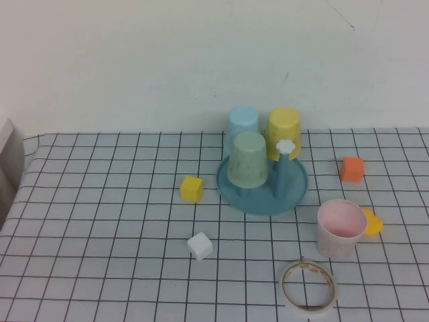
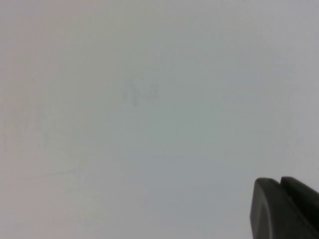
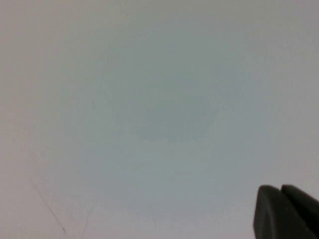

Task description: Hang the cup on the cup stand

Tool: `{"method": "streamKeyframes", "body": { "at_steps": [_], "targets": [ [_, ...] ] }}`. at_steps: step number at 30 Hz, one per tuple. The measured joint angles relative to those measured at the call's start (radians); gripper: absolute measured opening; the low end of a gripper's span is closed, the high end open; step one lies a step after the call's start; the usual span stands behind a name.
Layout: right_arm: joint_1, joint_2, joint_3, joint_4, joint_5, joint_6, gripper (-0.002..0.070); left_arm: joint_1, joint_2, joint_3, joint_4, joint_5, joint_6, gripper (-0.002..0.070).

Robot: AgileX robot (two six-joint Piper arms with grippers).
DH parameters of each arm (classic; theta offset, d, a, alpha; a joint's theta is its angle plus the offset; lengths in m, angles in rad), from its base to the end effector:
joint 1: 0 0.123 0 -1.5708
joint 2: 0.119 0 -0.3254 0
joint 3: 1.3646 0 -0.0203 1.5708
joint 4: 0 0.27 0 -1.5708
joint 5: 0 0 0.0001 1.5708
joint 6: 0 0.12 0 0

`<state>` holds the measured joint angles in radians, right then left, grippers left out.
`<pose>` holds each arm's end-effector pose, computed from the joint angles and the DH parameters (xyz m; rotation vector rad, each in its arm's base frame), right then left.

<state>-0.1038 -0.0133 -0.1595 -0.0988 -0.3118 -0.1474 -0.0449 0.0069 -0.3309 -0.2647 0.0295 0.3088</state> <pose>0.0333 0.0002 0.3110 -0.0968 1.0002 -0.3007 0.0278 -0.0022 0.3351 0.0597 1.1866 -0.0052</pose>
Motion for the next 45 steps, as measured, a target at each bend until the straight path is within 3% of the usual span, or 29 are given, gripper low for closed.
{"method": "streamKeyframes", "body": {
  "at_steps": [4, 12, 20, 28, 40, 43, 45],
  "targets": [
    [0.0, 0.0, -0.097, -0.037, 0.237, -0.004, -0.0001, 0.0, 0.033, -0.105, 0.0, 0.077, 0.01, -0.0002],
    [0.0, 0.0, -0.098, -0.058, 0.796, -0.062, -0.0001, 0.0, 0.052, -0.059, 0.027, 0.083, 0.021, -0.0002],
    [0.0, 0.107, -0.122, 0.009, 0.893, -0.097, -0.0001, 0.0, 0.251, -0.031, -0.065, 0.459, 0.021, -0.0001],
    [0.029, 0.406, -0.142, 0.194, 0.913, -0.265, -0.0001, 0.0, 0.505, -0.031, -0.11, 0.492, 0.021, -0.0001],
    [0.035, 0.884, -0.341, 0.718, 0.966, -0.695, 0.0001, 0.0, 0.645, -0.063, -0.247, 0.566, 0.113, -0.0001],
    [0.037, 1.039, -0.42, 0.817, 0.966, -0.786, 0.0053, 0.0, 0.645, -0.063, -0.263, 0.566, 0.119, -0.0001],
    [0.037, 1.136, -0.469, 0.87, 0.966, -0.823, 0.0134, 0.0, 0.645, -0.063, -0.27, 0.566, 0.121, -0.0001]
  ]
}}
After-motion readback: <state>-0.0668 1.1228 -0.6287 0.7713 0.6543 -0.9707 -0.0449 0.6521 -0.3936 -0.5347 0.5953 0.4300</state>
